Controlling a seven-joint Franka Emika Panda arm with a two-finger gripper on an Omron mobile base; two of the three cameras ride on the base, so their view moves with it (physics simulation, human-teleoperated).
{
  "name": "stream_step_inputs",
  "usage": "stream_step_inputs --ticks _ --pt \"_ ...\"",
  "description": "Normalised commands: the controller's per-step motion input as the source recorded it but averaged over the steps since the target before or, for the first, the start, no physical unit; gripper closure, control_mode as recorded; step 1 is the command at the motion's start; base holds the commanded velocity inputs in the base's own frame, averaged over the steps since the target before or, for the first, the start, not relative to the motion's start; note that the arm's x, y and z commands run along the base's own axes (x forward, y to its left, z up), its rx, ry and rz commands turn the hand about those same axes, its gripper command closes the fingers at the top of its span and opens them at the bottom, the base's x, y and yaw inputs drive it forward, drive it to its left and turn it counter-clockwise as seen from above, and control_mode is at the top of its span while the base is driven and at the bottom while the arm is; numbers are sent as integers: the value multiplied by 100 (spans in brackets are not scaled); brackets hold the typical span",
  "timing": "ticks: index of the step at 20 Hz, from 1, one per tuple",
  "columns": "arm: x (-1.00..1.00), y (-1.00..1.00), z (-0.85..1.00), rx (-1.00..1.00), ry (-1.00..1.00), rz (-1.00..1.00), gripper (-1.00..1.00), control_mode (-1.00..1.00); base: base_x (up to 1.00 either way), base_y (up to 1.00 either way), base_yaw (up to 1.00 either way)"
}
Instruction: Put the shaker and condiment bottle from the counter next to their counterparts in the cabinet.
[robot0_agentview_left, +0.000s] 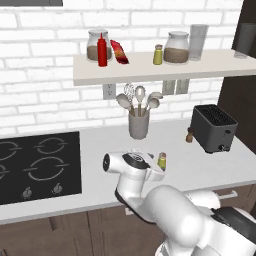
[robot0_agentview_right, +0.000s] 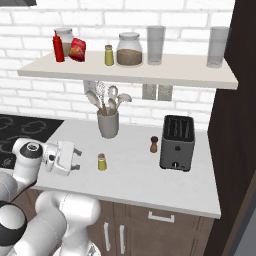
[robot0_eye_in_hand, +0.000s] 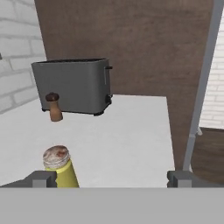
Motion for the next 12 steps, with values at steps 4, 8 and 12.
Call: stream_step_inputs --ticks 4,8,12 --pt "1 -4 0 0 0 0 -100 -100 0 0 0" --pt "6 -13 0 0 0 0 -100 -100 0 0 0" --pt "10 -17 0 0 0 0 -100 -100 0 0 0"
